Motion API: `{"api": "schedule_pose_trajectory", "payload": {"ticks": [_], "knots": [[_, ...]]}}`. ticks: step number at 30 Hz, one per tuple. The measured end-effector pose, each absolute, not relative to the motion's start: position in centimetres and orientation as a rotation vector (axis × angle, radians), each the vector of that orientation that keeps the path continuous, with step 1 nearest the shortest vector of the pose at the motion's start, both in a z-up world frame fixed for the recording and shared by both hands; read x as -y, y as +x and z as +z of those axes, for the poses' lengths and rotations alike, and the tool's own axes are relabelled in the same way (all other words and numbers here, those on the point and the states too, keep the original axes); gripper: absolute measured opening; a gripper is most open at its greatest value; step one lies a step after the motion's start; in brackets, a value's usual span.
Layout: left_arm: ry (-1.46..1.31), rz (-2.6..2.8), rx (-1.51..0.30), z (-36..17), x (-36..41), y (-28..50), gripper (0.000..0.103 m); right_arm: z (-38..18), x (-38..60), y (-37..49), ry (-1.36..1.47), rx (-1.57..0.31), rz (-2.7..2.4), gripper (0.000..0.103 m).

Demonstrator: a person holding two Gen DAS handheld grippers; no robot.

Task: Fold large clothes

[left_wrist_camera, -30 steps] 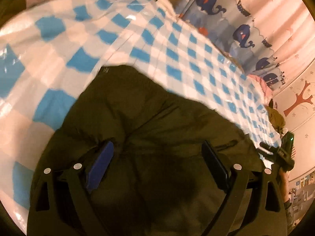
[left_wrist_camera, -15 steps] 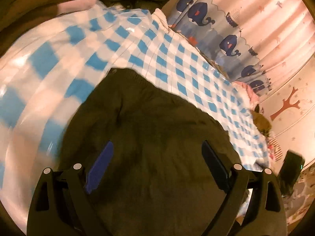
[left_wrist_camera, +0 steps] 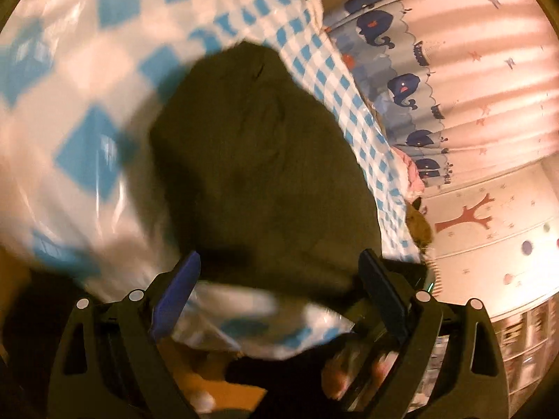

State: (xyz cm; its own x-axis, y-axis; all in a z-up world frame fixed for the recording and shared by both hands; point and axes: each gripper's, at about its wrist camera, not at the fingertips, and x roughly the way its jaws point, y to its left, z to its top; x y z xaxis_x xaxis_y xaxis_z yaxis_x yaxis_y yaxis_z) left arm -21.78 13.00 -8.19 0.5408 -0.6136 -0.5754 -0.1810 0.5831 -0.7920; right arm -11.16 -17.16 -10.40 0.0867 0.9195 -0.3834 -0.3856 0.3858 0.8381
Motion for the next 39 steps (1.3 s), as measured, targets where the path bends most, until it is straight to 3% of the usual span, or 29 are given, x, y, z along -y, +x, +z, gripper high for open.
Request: {"api": "schedule_pose_trajectory", "payload": {"ticks": [10,16,19,25,30,39], "knots": [[-1.046,-0.344,-1.02,-10.3,-9.4,-20.1,0.088,-6.9,18.6,-10.1,0.759,-0.95,1.099,0.096],[-1.175,-0.313,-0.968,-12.3,-7.9,-16.6,0.088,-7.6,19.4,-11.3,0.745,-0.988,1.123,0.096],[-1.2,-0.232,-0.968,-13.2,-7.6,-15.2,0.088,-5.9,20.8,-14.0,0.614,-0.993,1.134,0.096],[-1.123,-0.231,-0.85,-10.9,-7.1,-15.3,0.081,1.4,28.1,-13.2,0.231,-0.745,0.694,0.096],[-1.22,-0.212,-0.892,-14.1,-7.6,-16.4,0.081,-6.2,31.4,-6.1,0.106,-0.995,0.402,0.096],[-1.345,-0.229,-0.86,-15.7,-8.5,-15.5,0.09,-8.2,30.7,-6.4,0.007,-0.992,0.412,0.097]]}}
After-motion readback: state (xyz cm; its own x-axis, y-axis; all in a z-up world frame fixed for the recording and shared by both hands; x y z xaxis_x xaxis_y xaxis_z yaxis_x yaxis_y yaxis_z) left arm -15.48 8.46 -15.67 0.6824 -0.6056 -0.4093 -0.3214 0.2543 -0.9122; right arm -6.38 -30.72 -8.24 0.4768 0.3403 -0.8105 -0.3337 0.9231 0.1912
